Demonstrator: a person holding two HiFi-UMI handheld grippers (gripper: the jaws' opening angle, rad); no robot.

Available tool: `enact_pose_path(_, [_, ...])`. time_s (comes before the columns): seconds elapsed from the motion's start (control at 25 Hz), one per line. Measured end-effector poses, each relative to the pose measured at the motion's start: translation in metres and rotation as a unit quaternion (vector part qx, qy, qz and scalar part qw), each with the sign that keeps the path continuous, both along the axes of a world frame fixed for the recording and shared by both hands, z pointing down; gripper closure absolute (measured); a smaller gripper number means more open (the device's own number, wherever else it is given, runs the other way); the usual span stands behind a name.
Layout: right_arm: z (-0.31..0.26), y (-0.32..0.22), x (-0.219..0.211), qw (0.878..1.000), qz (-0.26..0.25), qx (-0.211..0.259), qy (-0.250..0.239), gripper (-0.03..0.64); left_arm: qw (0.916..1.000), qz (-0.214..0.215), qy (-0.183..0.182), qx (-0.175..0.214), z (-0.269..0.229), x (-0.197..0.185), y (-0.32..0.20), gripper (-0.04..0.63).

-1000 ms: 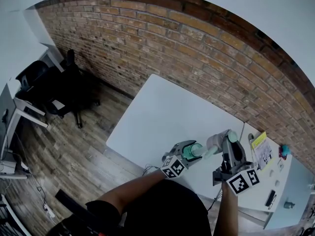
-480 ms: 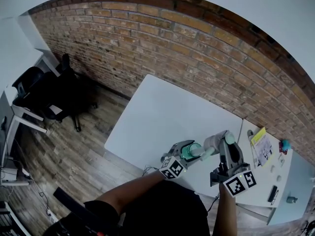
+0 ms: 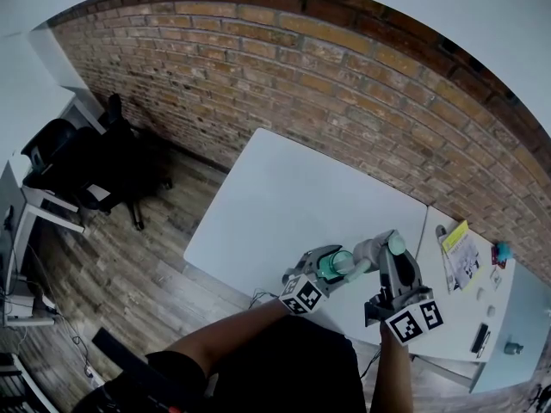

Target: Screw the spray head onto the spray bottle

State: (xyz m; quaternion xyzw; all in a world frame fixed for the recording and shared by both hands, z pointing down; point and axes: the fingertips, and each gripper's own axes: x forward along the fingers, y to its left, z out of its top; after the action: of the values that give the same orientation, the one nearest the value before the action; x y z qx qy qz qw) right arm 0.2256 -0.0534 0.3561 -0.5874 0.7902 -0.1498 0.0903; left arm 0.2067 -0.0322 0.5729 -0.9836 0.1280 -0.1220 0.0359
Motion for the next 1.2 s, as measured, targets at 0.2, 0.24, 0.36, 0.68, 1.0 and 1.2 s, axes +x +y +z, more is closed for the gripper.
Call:
enact_pose_path(0.2, [0.009,0.001,-0.002,1.000,-0.008,-0.007,0.000,0.551,1.0000,0.002,-0.003,-0.001,0.001,-0.001,0.001,0.270])
enact_pose_path(0.24, [0.010,0.002,-0.002,1.000,-0.008,-0.008,0.003,0.549,1.0000,0.003,-0.003,0.000,0.001,0.001,0.001,0.269])
enact_pose_path(0.36, [0.010,0.003,-0.005,1.000,-0.011,-0.006,0.014,0.551,1.0000,0.008,0.001,0.000,-0.001,0.004,0.003,0.269])
enact_pose_path(0.68, [0.017,0.001,-0.020,0.999,-0.030,0.002,0.031,0.551,0.9999,0.012,0.002,0.002,-0.001,0.000,0.003,0.270])
enact_pose_path(1.0, [0.023,0.006,-0.027,0.998,-0.037,0.006,0.047,0.551,0.9999,0.012,0.004,0.003,-0.002,-0.001,0.004,0.270])
enact_pose_path(1.2, [0.032,0.009,-0.030,0.997,-0.045,0.002,0.059,0.551,0.9999,0.011,0.004,0.005,-0.001,0.000,0.004,0.269])
